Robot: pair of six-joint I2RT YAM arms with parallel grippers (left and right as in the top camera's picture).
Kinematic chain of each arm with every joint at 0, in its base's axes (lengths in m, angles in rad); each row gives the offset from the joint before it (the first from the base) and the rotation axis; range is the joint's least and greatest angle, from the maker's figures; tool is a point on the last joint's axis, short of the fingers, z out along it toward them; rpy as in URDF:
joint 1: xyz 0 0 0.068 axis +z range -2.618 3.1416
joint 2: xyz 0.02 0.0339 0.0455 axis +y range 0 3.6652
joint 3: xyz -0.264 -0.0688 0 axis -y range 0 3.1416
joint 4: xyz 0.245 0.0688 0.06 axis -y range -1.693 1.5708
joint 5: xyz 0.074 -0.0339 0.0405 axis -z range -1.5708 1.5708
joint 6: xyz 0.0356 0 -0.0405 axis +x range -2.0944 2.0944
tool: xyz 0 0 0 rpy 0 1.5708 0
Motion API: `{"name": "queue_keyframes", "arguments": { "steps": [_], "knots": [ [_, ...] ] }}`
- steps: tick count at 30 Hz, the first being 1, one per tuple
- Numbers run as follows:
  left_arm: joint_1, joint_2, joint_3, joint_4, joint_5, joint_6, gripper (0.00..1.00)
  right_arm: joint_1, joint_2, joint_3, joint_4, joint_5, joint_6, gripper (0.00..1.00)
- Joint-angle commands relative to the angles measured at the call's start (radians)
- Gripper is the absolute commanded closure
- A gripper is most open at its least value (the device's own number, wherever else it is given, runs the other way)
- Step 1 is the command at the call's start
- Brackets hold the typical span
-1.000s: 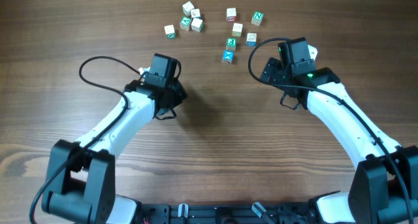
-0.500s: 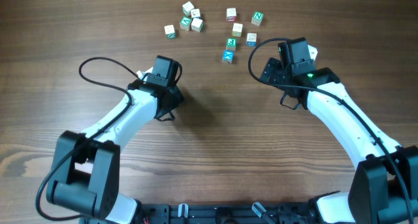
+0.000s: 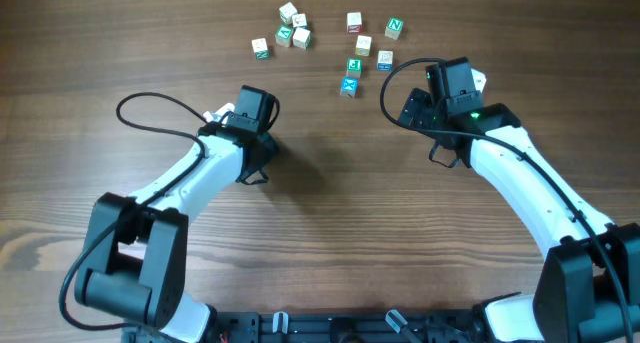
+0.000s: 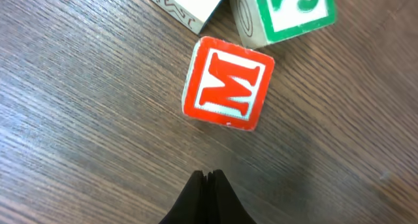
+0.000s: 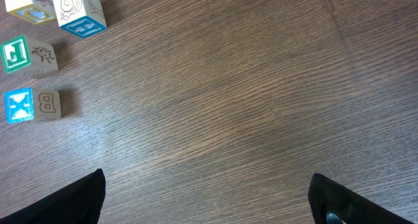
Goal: Form a circle
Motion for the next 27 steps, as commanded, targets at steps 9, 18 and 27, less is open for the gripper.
{"name": "queue_keyframes", "arguments": {
  "steps": [9,18,27],
  "knots": [
    [0.001,0.027,0.003,0.026,-0.040,-0.019,0.96,0.000,-0.007,-0.001,0.002,0.018,0.009,0.00],
    [0.001,0.027,0.003,0.034,-0.062,-0.020,0.96,0.000,-0.007,-0.001,0.002,0.018,0.008,0.00],
    [0.001,0.045,0.002,0.048,-0.065,-0.020,0.96,0.000,-0.007,-0.001,0.002,0.018,0.008,0.00]
  ]
}}
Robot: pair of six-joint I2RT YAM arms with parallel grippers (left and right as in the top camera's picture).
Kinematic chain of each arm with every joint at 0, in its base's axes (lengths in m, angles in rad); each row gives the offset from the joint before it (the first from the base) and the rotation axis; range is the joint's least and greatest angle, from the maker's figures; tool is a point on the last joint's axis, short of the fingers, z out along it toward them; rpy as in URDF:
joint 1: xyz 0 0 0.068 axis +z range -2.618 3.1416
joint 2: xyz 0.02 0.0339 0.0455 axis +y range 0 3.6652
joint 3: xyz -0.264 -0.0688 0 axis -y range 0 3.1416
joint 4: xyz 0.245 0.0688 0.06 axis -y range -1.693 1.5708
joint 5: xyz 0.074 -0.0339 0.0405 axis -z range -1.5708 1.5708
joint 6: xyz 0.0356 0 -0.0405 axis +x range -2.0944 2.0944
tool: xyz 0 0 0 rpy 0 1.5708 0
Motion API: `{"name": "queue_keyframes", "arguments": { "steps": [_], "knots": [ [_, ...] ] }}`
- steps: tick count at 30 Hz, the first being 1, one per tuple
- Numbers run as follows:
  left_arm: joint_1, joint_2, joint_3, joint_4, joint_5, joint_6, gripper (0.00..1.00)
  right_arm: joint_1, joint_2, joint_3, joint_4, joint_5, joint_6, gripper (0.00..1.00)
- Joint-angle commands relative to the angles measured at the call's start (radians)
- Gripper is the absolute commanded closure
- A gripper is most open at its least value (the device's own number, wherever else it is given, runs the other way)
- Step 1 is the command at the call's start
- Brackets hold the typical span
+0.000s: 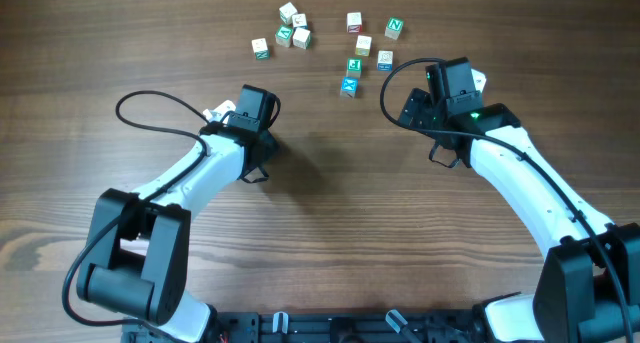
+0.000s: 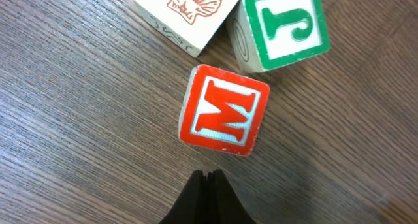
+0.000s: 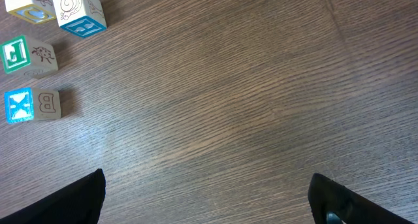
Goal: Form a circle
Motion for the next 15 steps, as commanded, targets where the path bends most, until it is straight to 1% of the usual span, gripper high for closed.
{"name": "queue_keyframes", "arguments": {
  "steps": [1,15],
  "knots": [
    [0.001,0.031,0.002,0.008,-0.021,-0.021,0.96,0.000,-0.007,-0.001,0.002,0.018,0.008,0.00],
    [0.001,0.046,0.002,0.019,-0.029,-0.039,0.96,0.000,-0.007,-0.001,0.002,0.018,0.009,0.00]
  ]
}}
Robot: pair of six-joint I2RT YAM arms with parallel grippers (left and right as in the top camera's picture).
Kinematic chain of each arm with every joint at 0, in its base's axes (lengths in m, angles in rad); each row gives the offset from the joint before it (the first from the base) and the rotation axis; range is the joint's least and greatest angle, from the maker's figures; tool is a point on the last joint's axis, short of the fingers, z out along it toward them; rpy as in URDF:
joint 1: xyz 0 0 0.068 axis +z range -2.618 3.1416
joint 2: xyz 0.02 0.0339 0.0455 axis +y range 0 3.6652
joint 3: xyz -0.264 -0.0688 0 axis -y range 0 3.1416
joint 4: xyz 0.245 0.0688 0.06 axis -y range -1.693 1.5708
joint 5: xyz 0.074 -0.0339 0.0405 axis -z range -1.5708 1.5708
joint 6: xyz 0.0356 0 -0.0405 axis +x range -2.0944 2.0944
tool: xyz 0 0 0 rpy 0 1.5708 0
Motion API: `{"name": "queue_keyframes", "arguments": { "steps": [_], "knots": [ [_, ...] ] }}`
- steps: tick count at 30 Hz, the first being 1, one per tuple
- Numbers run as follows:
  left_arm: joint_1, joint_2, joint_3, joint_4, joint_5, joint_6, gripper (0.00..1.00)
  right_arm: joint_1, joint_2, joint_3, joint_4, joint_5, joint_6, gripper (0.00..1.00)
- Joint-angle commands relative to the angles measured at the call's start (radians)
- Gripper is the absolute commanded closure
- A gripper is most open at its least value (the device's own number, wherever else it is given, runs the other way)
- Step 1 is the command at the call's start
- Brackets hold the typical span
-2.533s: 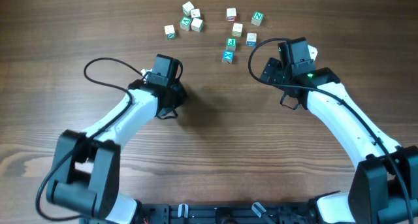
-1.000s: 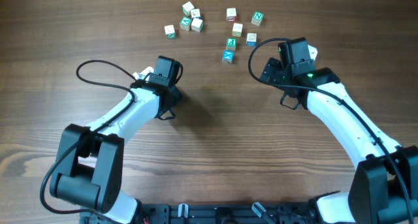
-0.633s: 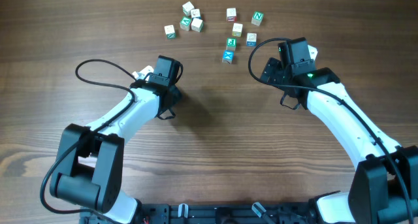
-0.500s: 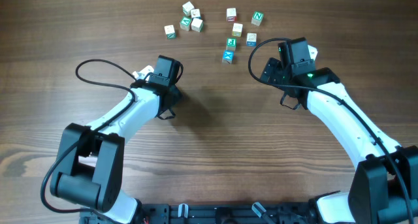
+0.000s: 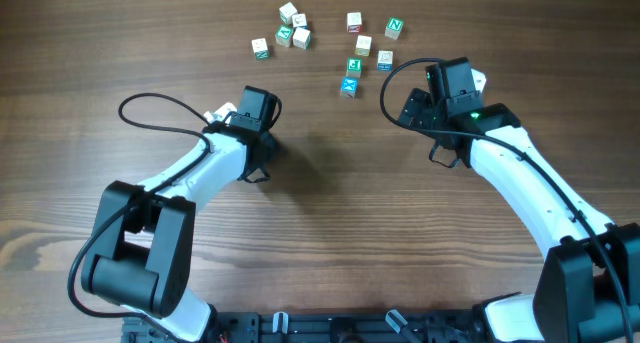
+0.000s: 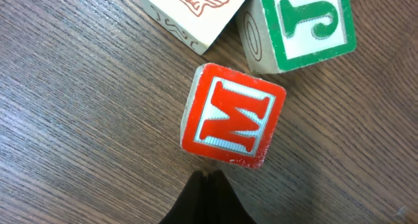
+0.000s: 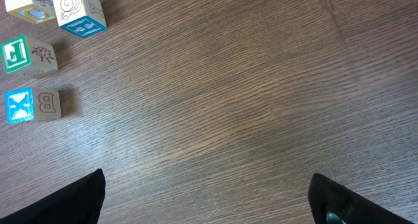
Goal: Form a circle
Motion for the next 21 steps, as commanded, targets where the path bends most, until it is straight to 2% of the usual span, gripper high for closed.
{"name": "queue_keyframes", "arguments": {
  "steps": [1,21],
  "knots": [
    [0.001,0.013,0.002,0.006,-0.032,-0.016,0.96,0.000,-0.007,-0.001,0.002,0.018,0.009,0.00],
    [0.001,0.013,0.002,0.026,-0.070,-0.016,0.96,0.000,-0.007,-0.001,0.002,0.018,0.008,0.00]
  ]
}}
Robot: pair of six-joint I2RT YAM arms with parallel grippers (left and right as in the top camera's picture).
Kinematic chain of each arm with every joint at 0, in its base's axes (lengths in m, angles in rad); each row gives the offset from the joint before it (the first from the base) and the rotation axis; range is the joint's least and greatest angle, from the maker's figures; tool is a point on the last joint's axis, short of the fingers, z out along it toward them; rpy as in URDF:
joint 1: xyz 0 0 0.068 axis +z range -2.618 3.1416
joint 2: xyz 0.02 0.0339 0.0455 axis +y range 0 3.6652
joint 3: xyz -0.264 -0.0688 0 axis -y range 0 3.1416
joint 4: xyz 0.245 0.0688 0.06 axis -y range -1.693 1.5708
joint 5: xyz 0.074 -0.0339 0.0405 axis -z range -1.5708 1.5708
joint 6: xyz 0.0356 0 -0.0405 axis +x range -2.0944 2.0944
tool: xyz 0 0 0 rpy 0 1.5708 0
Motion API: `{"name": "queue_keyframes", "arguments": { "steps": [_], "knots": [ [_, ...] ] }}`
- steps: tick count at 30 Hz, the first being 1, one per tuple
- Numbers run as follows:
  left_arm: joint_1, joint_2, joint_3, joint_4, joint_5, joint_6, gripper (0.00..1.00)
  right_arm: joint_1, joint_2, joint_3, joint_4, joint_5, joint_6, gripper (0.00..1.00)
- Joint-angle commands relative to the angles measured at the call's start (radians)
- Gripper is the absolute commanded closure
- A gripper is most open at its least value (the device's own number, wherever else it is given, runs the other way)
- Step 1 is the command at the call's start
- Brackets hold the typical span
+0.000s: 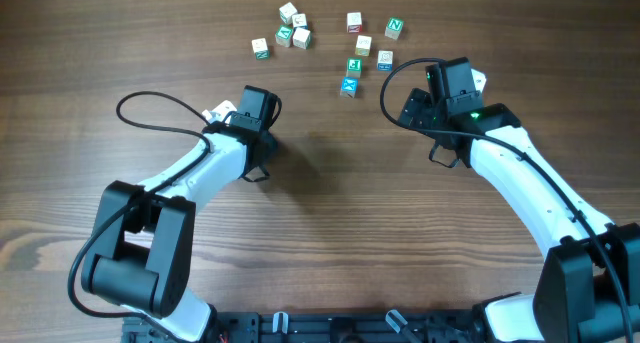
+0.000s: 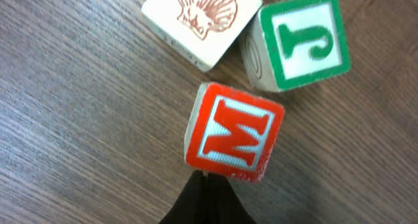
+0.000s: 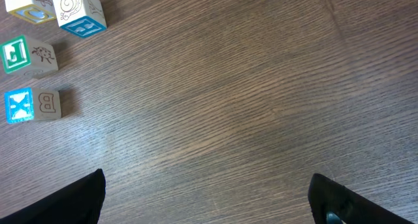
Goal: Form a circle
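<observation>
Up close in the left wrist view lie a red M block, a green J block and a white shell block. My left gripper is shut, its tip touching the M block's near edge. Overhead, this gripper covers those blocks. My right gripper stands open over bare wood, nothing between its fingers. Several more letter blocks lie in two loose clusters at the far side, one left and one right.
The right wrist view shows a blue X block, a green block and a blue-sided block at its left edge. A black cable loops beside the left arm. Wooden table all round.
In the left wrist view the shell and J blocks now sit lower and show more fully, and the M block rests against the shut fingertips. The right arm has not moved.
The M block first lay a clear gap ahead of my shut left gripper, below the shell and J blocks. Later it had turned slightly and sat closer to the J block. Then the gap to the fingertips had nearly gone; now they touch. The right gripper stayed open, still.
</observation>
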Motion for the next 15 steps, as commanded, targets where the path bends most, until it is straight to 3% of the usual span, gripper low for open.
{"name": "queue_keyframes", "arguments": {
  "steps": [1,15],
  "knots": [
    [0.001,0.012,0.002,0.011,-0.034,-0.016,0.96,0.000,-0.007,-0.001,0.002,0.018,0.009,0.00],
    [0.001,0.012,0.002,0.021,-0.042,-0.016,0.96,0.000,-0.007,-0.001,0.002,0.018,0.008,0.00]
  ]
}}
